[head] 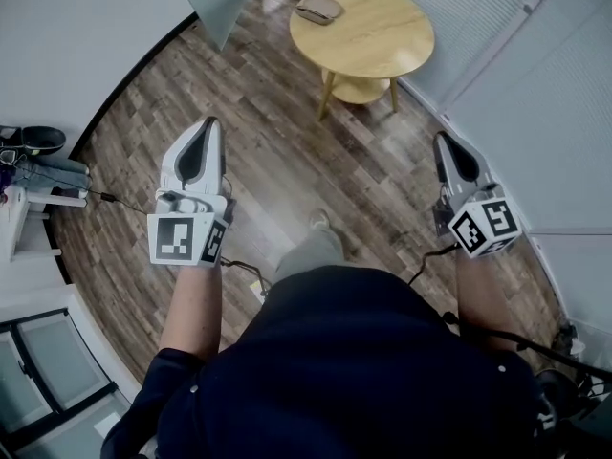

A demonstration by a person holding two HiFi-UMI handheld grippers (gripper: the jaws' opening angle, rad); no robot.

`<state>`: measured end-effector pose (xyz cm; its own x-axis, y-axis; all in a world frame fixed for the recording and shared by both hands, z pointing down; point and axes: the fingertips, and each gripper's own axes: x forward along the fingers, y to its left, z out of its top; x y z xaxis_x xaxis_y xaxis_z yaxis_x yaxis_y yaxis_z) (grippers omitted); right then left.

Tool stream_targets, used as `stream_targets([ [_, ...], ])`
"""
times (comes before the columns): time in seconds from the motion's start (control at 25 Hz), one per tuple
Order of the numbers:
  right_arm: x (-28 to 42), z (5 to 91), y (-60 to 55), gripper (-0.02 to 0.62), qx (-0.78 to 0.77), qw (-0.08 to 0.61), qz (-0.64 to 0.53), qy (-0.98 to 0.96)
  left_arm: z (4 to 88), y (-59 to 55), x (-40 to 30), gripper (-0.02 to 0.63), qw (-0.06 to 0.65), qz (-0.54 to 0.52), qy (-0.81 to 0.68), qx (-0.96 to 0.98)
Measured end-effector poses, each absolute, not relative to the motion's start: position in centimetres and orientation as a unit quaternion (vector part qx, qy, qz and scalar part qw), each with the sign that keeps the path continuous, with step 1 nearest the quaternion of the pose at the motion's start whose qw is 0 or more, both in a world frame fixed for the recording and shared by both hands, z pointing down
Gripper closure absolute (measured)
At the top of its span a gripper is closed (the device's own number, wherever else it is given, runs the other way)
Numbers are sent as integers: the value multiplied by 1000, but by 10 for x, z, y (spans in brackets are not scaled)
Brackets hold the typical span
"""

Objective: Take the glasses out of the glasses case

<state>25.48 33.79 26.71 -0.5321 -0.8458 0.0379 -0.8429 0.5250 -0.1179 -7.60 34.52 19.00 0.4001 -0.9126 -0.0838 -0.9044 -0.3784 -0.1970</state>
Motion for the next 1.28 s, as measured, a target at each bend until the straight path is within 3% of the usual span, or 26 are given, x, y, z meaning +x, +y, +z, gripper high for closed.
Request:
stream_targets([
  [0.6, 223, 257, 161, 586, -522, 21, -46, 852, 185, 130, -100, 601, 126, -2, 495, -860],
  [1.28, 200, 279, 7, 586, -486, -7, -51, 873, 221, 4, -123, 601, 101, 12, 533, -840],
])
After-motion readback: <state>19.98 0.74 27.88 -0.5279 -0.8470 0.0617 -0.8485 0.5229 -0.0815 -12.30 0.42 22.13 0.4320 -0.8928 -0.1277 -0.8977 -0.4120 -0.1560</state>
